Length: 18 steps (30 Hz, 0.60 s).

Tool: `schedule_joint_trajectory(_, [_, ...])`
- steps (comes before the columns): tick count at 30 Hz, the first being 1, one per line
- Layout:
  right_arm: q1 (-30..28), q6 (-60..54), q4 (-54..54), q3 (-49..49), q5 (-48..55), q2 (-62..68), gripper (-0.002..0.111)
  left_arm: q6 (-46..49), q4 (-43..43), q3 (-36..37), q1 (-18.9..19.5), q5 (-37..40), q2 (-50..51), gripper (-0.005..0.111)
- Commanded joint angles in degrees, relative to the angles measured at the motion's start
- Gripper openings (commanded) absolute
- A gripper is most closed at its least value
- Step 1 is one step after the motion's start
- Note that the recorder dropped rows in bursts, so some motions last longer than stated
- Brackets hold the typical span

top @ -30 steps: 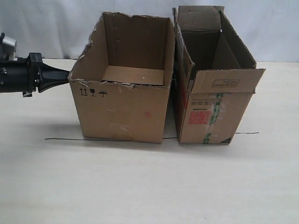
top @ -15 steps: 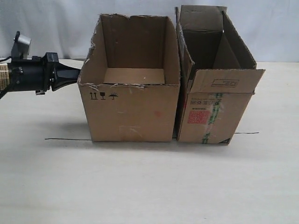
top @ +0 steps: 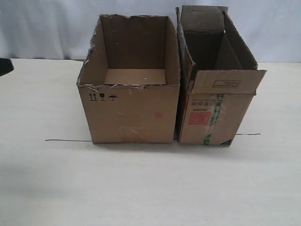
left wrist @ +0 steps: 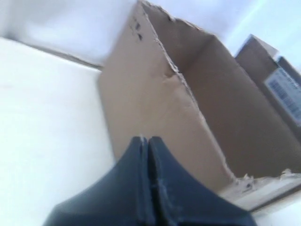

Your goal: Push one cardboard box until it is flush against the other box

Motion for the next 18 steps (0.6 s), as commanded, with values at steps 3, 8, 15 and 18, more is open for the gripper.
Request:
schedule_joint_trajectory(3, [-0.36,-0.17,0.14,0.20,0.05,-0.18,0.005,12.59,-12.71,16.49,0.30,6.69,-24.73,0.000])
schedule_joint_trajectory(8, [-0.36,-0.17,0.14,0.20,0.05,-0.18,0.005,11.78,-12.96,23.42,-0.30,11.97,-42.00,0.000])
schedule_joint_trajectory(15, [-0.36,-0.17,0.14,0.20,0.05,-0.18,0.005,10.04,-16.35,28.52,-11.13,27.49,-58.21,0.000])
schedule_joint_trajectory(18, [-0.36,-0.17,0.14,0.20,0.05,-0.18,0.005,8.56,-16.59,31.45,-15.15,32.88,-66.40,0.000])
